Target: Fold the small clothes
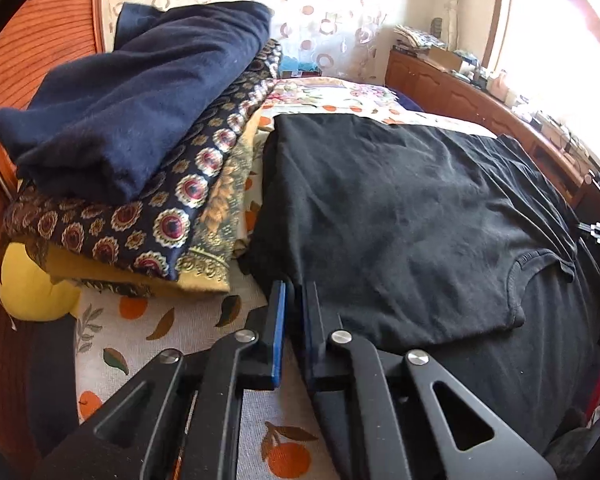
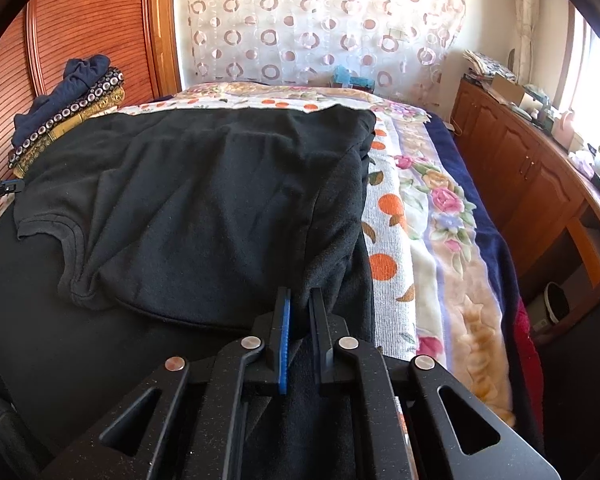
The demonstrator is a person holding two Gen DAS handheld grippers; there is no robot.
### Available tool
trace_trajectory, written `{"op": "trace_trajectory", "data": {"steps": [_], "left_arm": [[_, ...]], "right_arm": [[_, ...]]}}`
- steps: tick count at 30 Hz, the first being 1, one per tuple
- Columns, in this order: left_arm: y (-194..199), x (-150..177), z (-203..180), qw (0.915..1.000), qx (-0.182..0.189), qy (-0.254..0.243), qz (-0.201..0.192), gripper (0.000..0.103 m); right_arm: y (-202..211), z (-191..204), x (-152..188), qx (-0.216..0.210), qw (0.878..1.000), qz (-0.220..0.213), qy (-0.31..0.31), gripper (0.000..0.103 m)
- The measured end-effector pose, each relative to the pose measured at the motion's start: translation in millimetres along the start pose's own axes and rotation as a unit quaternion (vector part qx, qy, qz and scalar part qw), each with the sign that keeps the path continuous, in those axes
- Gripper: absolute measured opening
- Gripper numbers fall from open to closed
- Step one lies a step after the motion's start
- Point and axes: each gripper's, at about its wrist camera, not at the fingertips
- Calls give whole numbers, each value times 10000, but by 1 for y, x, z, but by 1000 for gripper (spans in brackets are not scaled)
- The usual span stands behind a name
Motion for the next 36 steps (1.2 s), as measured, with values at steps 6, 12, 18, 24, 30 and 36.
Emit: {"op": "trace_trajectory", "data": {"steps": [6, 12, 18, 24, 30, 36], "left_arm": [[35, -11, -24, 9988, 228, -183, -398, 7], [75, -20, -55, 9950, 592, -424, -690, 7], [116, -23, -78, 9904, 729, -623, -998, 6], [156, -23, -85, 9861, 995, -631, -1174, 6], [140, 25, -75, 9932, 868, -333, -703, 6], [74, 86, -51, 9981, 586, 155, 80, 6]], "right_arm": [[27, -8, -14, 81, 9984, -552, -125, 6], [55, -14, -29, 61, 9959, -897, -111, 5], [91, -20, -28, 86, 9934, -1146, -2, 5], [140, -39, -27, 204, 9895, -1429, -4, 5], [168, -47, 2, 366, 9911, -1270, 155, 5], [100, -33, 54, 387, 9991, -146, 128, 5]]}}
Point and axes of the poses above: each gripper's, at about its wrist camera, not at the fingertips, and y roughly against the way its jaws point, z to its left, x to its underside, and after that the axes turned 13 degrees about x, right-handed
